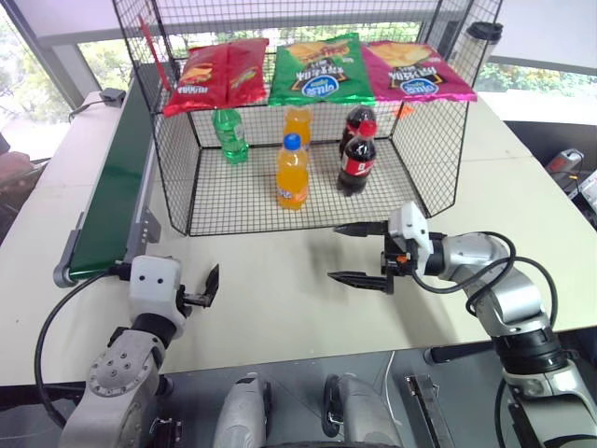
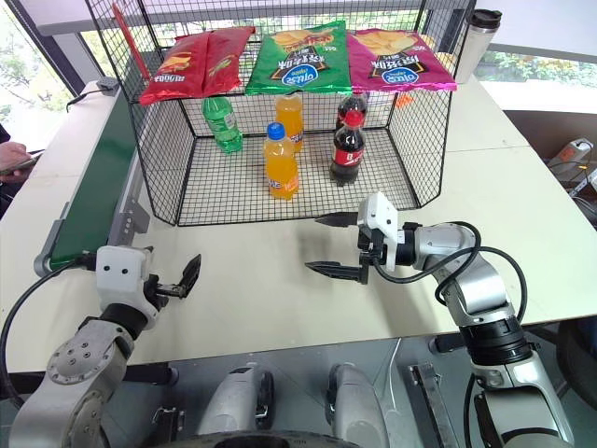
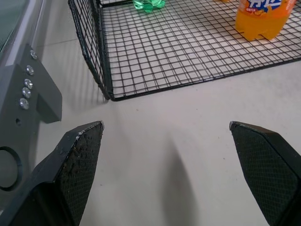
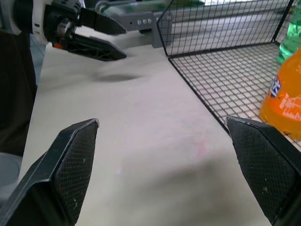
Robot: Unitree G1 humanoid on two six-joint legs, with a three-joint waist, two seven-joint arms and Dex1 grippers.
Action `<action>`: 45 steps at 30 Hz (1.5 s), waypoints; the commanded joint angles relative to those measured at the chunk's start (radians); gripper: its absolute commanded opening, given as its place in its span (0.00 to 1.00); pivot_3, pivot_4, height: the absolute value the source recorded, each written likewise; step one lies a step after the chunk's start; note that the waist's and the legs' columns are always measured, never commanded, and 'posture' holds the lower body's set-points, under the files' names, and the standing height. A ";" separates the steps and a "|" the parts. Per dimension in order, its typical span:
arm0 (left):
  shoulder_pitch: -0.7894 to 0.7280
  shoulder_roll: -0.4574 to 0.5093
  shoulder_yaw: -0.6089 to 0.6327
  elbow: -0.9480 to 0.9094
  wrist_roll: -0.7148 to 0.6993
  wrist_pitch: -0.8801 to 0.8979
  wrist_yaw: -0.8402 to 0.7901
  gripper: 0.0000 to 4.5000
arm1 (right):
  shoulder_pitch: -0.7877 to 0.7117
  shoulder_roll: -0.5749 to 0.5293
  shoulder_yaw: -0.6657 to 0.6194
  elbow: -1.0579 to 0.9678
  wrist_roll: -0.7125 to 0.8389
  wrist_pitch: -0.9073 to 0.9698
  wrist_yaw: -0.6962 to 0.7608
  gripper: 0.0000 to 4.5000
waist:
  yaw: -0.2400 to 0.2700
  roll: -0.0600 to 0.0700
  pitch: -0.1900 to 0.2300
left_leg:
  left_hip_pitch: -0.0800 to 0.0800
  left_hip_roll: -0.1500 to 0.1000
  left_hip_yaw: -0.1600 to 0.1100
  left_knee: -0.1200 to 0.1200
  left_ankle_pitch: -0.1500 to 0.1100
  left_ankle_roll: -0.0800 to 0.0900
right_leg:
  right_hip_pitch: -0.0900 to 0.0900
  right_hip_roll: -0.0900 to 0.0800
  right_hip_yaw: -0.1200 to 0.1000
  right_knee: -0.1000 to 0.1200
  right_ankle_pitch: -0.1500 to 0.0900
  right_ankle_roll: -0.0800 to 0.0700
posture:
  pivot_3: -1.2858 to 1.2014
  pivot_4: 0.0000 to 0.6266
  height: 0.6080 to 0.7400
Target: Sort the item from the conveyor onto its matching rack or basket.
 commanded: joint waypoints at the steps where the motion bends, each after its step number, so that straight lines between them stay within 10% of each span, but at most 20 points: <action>1: 0.004 0.009 -0.002 -0.049 0.015 -0.003 0.004 0.99 | 0.002 -0.006 -0.016 -0.008 0.003 -0.026 0.011 1.00 | 0.000 0.000 0.000 | 0.000 0.000 0.000 0.000 0.000 0.000 | 0.000 0.000 0.000 0.000 0.000 0.000 | 0.52 0.24 1.00; 45: 0.048 -0.028 0.050 -0.133 -0.019 0.013 0.009 0.99 | -0.010 0.001 -0.009 -0.053 0.011 0.022 -0.003 1.00 | 0.000 0.000 0.000 | 0.001 0.000 0.000 0.000 0.000 0.000 | 0.001 0.000 0.000 0.000 0.000 0.000 | 0.52 0.24 1.00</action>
